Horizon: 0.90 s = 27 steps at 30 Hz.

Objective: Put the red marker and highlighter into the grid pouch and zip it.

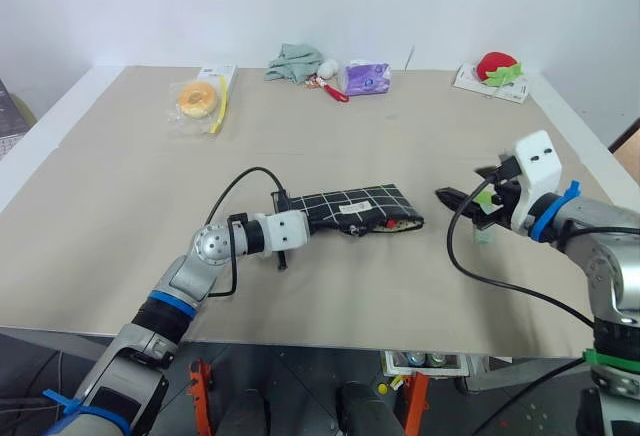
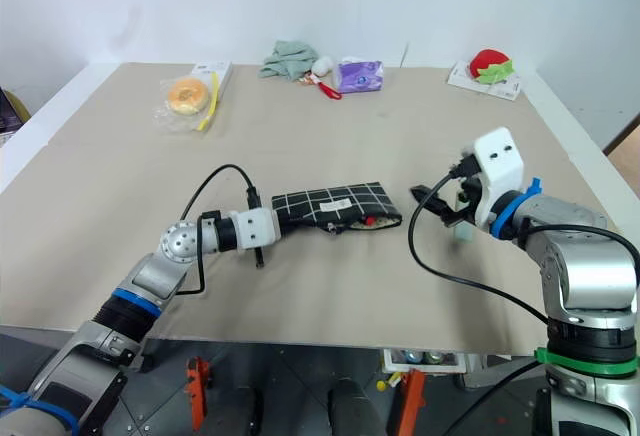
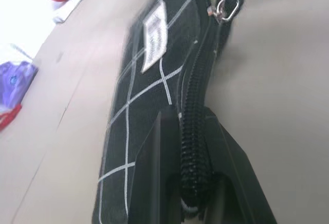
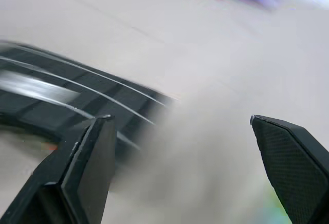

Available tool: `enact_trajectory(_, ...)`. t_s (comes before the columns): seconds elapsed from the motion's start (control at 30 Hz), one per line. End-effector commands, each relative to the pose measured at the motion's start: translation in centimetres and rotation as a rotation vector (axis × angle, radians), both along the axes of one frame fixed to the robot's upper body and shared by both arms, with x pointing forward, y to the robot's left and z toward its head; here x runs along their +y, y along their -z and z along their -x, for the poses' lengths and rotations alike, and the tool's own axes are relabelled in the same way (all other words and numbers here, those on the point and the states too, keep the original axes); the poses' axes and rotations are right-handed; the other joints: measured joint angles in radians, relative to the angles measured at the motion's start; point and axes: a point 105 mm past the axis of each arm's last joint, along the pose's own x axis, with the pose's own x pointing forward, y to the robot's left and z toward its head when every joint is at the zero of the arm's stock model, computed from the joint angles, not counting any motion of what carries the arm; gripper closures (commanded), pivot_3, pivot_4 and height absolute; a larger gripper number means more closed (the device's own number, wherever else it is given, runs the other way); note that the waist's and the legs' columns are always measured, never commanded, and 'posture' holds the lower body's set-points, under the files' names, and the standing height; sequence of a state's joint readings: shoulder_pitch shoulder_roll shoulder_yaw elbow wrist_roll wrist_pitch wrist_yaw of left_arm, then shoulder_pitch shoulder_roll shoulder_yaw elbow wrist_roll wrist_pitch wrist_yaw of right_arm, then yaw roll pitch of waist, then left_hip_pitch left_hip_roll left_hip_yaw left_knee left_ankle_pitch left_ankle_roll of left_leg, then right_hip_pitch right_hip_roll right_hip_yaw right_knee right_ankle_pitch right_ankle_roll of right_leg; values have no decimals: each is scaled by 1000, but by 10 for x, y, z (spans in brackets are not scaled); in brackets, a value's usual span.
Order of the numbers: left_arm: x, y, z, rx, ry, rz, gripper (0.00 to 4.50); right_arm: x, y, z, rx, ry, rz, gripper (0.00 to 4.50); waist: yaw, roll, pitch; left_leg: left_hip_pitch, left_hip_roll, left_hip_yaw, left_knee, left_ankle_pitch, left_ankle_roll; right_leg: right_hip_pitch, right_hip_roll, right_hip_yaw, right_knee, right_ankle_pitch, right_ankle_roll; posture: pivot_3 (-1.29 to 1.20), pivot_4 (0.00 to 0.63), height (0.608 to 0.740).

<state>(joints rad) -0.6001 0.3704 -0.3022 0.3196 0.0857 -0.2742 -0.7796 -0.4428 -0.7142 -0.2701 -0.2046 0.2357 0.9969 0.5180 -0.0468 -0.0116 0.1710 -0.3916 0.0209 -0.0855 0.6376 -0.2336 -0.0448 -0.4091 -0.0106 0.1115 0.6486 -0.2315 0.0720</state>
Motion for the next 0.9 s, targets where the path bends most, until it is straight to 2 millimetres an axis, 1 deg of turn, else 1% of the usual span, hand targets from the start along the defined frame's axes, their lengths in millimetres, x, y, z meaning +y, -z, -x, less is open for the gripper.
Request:
enact_trajectory(0.03,-3,-35,-3,-56,16,57,4500,-31,4,1,-11,238,27,26,0,0,0,0,0,0,-1,0,0,0,0,0,0,0,0,0,150,739)
enact_trajectory(0.13,-6,-41,-2,-55,26,56,4500,-34,21,1,23,313,26,26,-3,0,0,0,0,0,-2,0,0,0,0,1,0,0,-1,0,150,739)
enact_trajectory(0.2,-7,-41,-1,-51,32,55,4500,-32,31,1,45,317,34,26,-3,0,0,0,0,0,-2,0,0,0,1,1,0,0,-1,0,150,739)
enact_trajectory(0.33,-8,-39,3,-44,42,47,4500,-18,49,1,91,292,-29,26,-3,0,0,0,0,0,-2,0,0,0,1,1,0,0,-1,0,150,739)
enact_trajectory(0.43,-8,-39,3,-41,41,50,4500,-19,61,2,123,303,-17,26,-2,1,0,0,0,0,-2,0,0,0,1,1,0,-1,0,0,150,739)
enact_trajectory(0.53,-7,-40,3,-39,35,57,4500,-22,65,2,139,312,-21,731,-2,0,0,0,0,0,-1,0,0,0,1,1,0,-1,0,0,150,739)
enact_trajectory(0.6,-6,-40,4,-39,33,57,4500,-25,66,3,148,325,-24,1658,-2,0,0,1,0,0,-1,0,0,0,1,1,0,-1,0,0,150,739)
enact_trajectory(0.63,-6,-40,4,-39,32,58,4500,-27,65,3,144,329,-22,2199,-2,0,0,1,0,0,-1,0,0,0,1,1,0,-1,0,0,150,739)
enact_trajectory(0.67,-6,-40,4,-38,30,60,4500,-29,63,3,137,329,-13,2602,-1,0,0,1,0,0,-1,0,0,1,1,1,0,-1,0,0,150,739)
enact_trajectory(0.7,-6,-40,4,-35,28,65,4500,-31,58,2,117,325,1,3094,0,0,0,1,0,0,-1,0,0,1,1,1,0,-1,0,0,150,739)
enact_trajectory(0.73,-7,-40,4,-31,27,70,4500,-31,49,-1,74,309,11,3493,0,0,0,0,0,0,-1,0,0,1,1,1,0,-1,0,0,150,739)
enact_trajectory(0.8,-7,-39,3,-23,23,78,4500,-28,25,-6,-35,237,63,3483,-1,1,0,0,0,0,-1,0,0,1,0,1,0,-1,0,0,150,739)
enact_trajectory(0.83,-7,-38,3,-21,22,79,4500,-23,10,-8,-102,166,106,3483,-1,1,0,0,0,1,-1,0,0,0,0,1,-1,-1,1,0,150,739)
enact_trajectory(0.9,-7,-37,3,-18,22,78,4500,-7,-16,-4,-217,-15,173,3483,-2,2,0,0,0,1,-1,0,0,0,0,1,-1,-1,1,0,150,739)
